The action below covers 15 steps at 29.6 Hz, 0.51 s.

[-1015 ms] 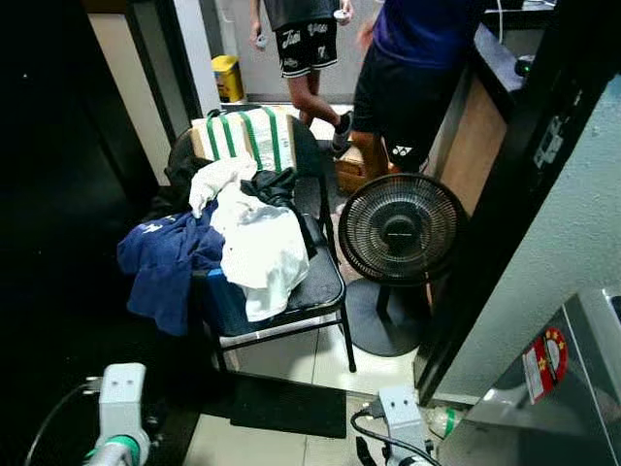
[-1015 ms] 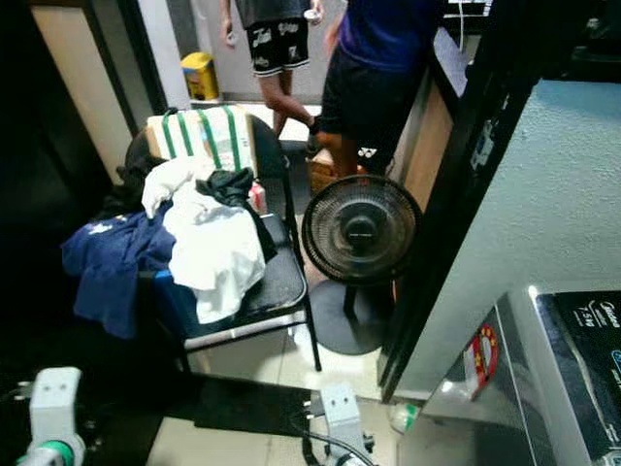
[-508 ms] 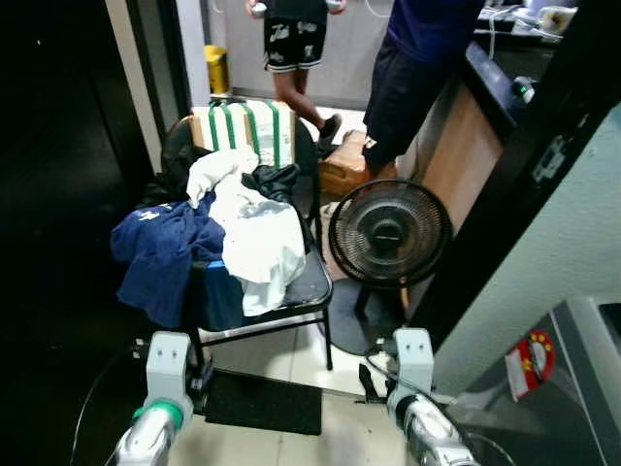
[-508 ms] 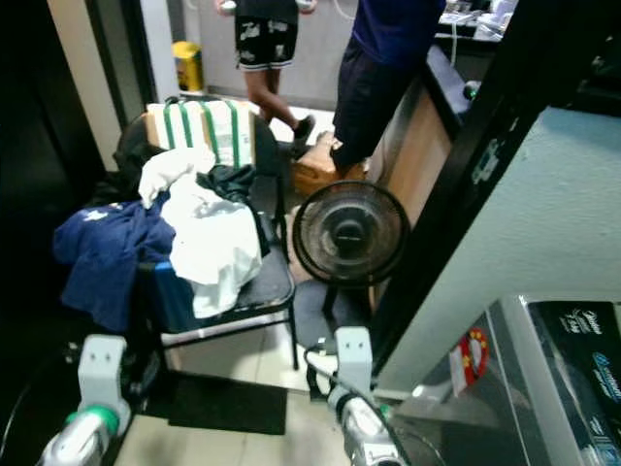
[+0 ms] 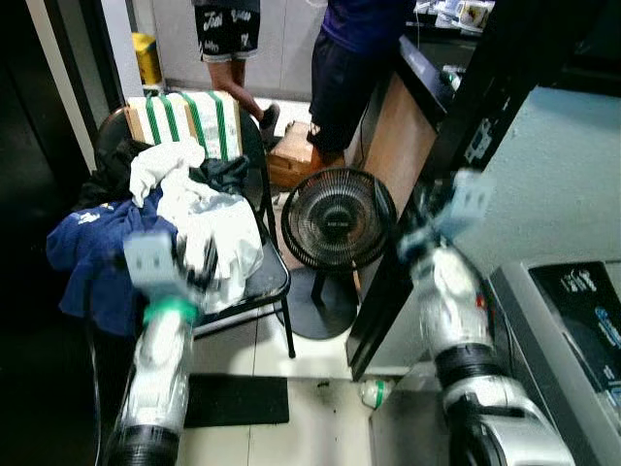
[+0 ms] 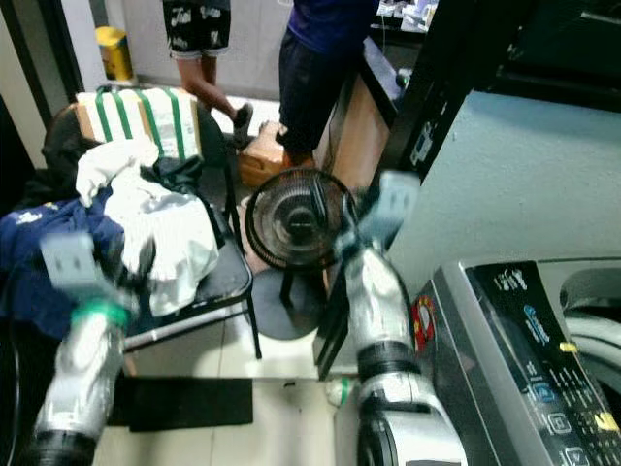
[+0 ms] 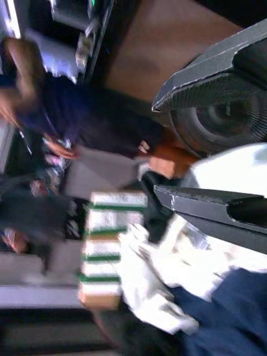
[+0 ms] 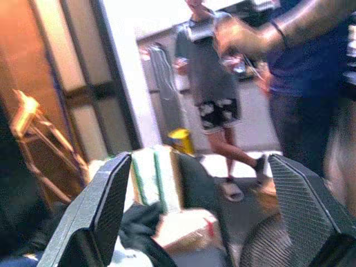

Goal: Clothes washing

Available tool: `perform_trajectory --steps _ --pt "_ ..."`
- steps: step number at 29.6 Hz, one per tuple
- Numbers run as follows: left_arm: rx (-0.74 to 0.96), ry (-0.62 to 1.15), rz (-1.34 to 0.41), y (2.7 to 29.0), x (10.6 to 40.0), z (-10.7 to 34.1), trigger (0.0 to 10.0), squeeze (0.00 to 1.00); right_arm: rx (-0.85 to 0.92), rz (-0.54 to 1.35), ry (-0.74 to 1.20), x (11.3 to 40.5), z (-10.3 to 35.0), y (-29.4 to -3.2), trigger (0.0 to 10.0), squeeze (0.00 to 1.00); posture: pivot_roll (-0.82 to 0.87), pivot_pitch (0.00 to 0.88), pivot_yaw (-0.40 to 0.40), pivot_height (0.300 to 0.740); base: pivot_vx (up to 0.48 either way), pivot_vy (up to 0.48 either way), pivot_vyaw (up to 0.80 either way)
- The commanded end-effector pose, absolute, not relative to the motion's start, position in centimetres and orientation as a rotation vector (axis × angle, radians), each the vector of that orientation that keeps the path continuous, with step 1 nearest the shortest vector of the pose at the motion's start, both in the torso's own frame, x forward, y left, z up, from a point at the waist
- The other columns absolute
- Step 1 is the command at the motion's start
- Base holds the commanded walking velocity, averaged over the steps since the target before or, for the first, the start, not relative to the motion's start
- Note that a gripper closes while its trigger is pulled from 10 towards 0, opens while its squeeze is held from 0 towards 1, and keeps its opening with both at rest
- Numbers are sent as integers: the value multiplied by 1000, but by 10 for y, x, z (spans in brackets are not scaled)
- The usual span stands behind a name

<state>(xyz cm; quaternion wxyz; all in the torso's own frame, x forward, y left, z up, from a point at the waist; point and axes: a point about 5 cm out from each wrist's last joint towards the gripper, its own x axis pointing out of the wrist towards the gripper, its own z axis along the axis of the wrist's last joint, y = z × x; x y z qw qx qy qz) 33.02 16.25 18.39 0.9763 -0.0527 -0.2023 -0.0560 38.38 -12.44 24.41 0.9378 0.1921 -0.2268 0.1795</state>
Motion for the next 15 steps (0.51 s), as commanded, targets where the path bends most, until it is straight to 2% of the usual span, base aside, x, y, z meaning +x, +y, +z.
perform_trajectory --steps 1,3,6,11,12,15 --pt "-92 -329 -123 162 328 168 10000 0 427 360 -414 384 232 -127 10000 0 60 0 -63 740 0 0 0" --pt "-46 -292 -113 165 331 169 10000 0 338 487 -391 379 242 -112 10000 0 37 0 -35 740 0 0 0" --pt "-52 -290 -106 166 333 181 10000 0 302 541 -380 371 246 -105 10000 0 42 0 -21 740 0 0 0" --pt "-57 -305 -105 166 333 188 10000 0 300 533 -386 367 244 -105 10000 0 46 0 -13 740 0 0 0" --pt "-16 -303 -105 164 333 192 10000 0 254 516 -389 363 239 -105 10000 0 46 0 -13 740 0 0 0" --pt "-5 -308 -110 166 334 200 10000 0 170 514 -381 356 232 -104 10000 0 19 0 -2 740 270 0 800"
